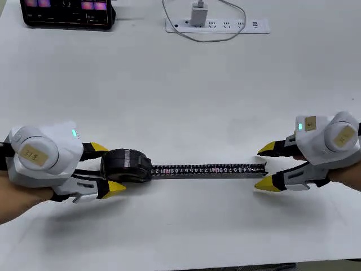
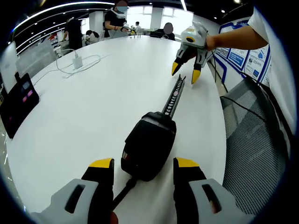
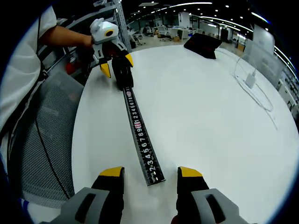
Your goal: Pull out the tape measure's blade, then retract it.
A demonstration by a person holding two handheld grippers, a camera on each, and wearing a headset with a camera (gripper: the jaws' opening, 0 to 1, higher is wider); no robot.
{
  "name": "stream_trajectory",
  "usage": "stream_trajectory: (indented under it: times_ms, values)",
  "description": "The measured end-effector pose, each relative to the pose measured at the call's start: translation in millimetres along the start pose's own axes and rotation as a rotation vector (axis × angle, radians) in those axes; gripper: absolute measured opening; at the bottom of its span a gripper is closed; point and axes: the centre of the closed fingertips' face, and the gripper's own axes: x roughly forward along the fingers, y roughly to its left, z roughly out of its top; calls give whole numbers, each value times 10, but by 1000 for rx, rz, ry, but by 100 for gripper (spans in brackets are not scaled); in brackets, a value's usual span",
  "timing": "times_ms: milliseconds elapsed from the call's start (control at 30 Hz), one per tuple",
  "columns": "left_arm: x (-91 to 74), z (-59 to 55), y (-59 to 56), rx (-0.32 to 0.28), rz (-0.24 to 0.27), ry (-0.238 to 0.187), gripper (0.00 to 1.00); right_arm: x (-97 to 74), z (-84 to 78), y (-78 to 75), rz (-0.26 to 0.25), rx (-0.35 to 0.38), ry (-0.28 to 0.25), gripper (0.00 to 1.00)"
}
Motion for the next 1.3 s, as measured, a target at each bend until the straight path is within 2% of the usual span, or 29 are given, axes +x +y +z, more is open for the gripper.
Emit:
stream_trajectory:
  times_ms: [100, 333, 633, 800, 967, 1300]
  values:
    - [-45, 13, 17, -28, 13, -30, 52, -15, 35, 10, -21, 39, -33, 47]
    - [-155, 24, 58, -44, 58, -76, 54, -61, 82, 5, -70, 62, -71, 51]
    - [-296, 141, 44, -83, 99, -160, 56, -103, 177, 22, -126, 100, -125, 55]
    - [-364, 156, 17, -91, 118, -182, 58, -132, 209, 36, -160, 119, -149, 58]
    - [-418, 149, 7, -103, 140, -213, 61, -147, 235, 73, -171, 129, -172, 60]
    - [-495, 83, -40, -126, 173, -229, 65, -243, 244, 159, -210, 132, -190, 68]
